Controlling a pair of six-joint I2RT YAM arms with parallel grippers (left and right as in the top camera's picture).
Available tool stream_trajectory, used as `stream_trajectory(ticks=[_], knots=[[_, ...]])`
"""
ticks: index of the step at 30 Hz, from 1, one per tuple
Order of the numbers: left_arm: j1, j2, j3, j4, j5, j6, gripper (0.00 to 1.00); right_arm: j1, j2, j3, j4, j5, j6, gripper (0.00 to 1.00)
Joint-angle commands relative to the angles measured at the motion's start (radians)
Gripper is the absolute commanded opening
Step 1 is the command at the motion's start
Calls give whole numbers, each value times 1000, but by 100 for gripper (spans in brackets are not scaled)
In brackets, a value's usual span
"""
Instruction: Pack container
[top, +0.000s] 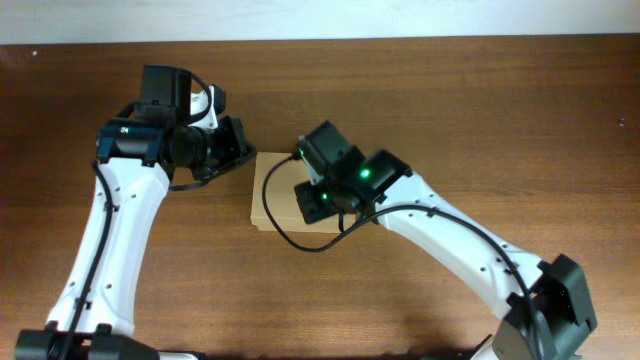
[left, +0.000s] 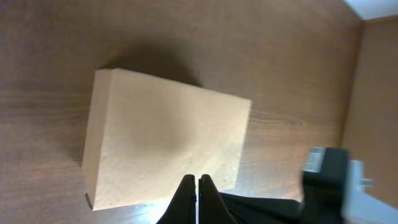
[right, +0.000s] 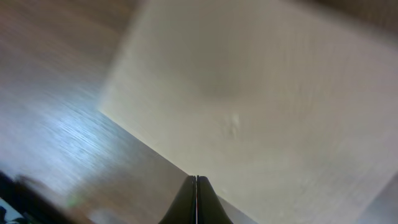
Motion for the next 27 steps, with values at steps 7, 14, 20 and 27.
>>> stream_trajectory(ticks=[7, 14, 20, 27], knots=[[-2, -144, 109, -14, 58, 43, 2, 0, -35, 290, -186, 16, -290, 4], [-2, -300, 116, -16, 46, 45, 58, -19, -140, 358, -209, 41, -356, 99], [-2, -429, 116, -36, 47, 47, 99, -94, -251, 358, -294, 141, -357, 99], [-2, -634, 116, -269, -230, 180, 100, -227, -518, 316, -465, 83, -502, 99]])
